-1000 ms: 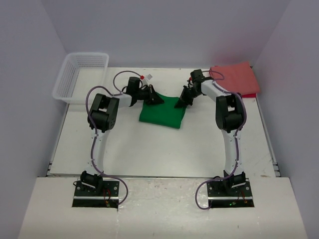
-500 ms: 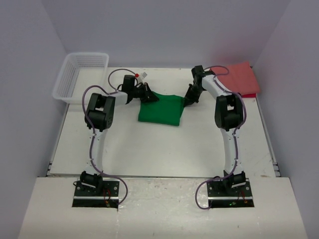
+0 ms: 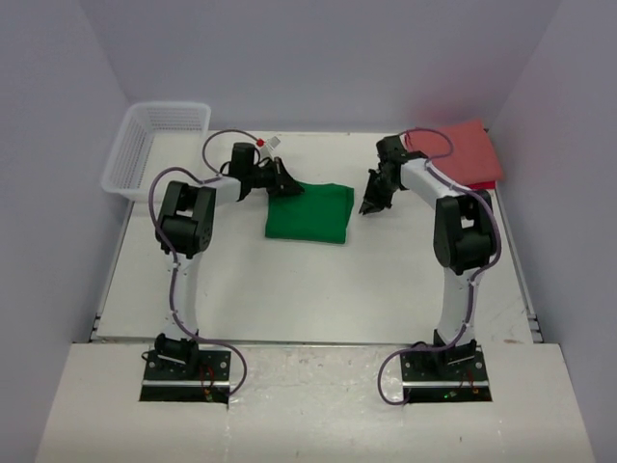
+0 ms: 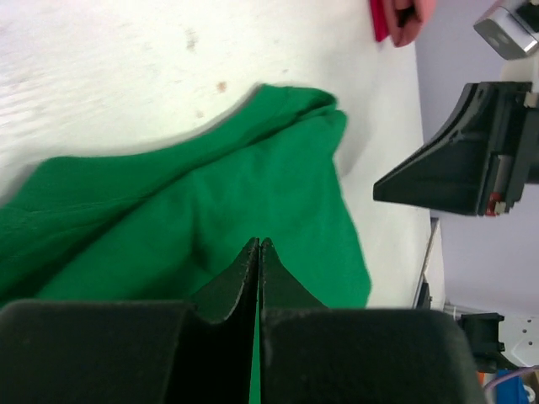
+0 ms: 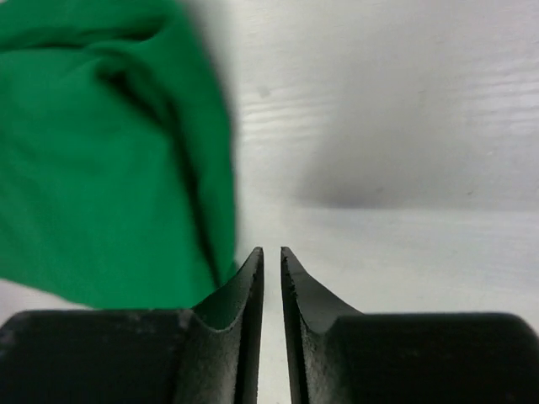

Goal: Fold and stack the t-shirts
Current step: Fold the long partially folded tshirt into a neat square

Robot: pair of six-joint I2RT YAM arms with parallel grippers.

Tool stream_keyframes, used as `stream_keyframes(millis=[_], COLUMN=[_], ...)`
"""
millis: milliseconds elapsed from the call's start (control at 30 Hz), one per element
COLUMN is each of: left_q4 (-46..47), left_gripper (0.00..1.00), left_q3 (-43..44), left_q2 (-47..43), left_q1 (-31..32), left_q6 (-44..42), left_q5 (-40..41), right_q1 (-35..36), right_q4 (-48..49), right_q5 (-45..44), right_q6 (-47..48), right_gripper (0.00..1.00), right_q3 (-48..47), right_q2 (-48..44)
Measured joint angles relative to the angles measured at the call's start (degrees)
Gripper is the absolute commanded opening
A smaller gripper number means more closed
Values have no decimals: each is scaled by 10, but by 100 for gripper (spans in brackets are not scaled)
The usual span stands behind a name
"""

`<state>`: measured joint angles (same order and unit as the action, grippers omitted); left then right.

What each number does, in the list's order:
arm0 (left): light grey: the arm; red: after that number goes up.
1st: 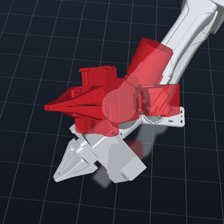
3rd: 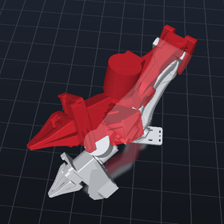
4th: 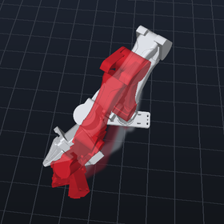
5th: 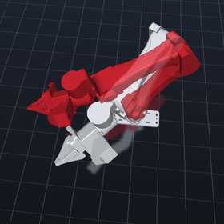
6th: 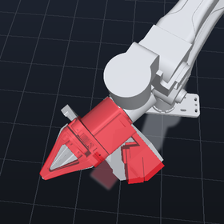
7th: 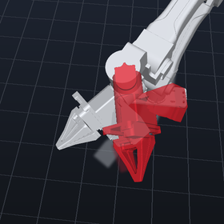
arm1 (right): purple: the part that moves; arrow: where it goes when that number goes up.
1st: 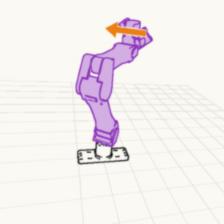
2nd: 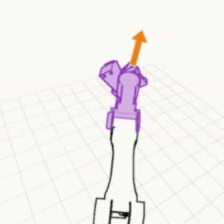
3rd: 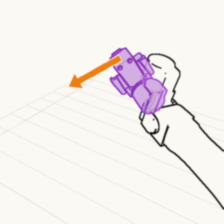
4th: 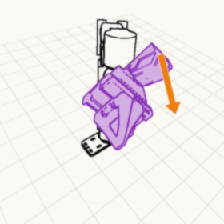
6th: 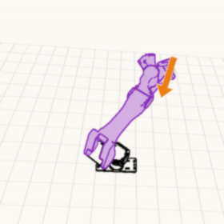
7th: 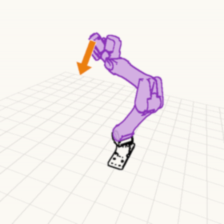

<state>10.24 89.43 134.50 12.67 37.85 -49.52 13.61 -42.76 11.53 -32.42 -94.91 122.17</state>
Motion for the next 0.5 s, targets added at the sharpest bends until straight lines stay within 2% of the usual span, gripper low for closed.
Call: stream_keyframes(millis=[200, 233, 267, 300, 400, 500], left_q4=[1, 3, 6, 10, 36, 61], left_gripper=[0, 0, 0, 0, 0, 0], left_q3=[-26, -31, -37, -41, -64, -94], left_q2=[-92, -108, -124, -136, -161, -153], left_q1=[21, 26, 30, 34, 43, 46], left_q6=[-2, -2, -2, -1, 5, 18], left_q5=[-4, -4, -4, -5, -7, -14], right_q1=[27, 27, 27, 26, 22, 20], right_q4=[88, 97, 106, 117, 145, 216], right_q5=[24, 34, 45, 64, 149, 295], right_q6=[32, 36, 38, 41, 35, -9], right_gripper=[18, 13, 0, 0, 0, 0], right_q3=[92, 104, 111, 119, 139, 147], right_q2=[-134, -148, -155, -158, -147, -105])
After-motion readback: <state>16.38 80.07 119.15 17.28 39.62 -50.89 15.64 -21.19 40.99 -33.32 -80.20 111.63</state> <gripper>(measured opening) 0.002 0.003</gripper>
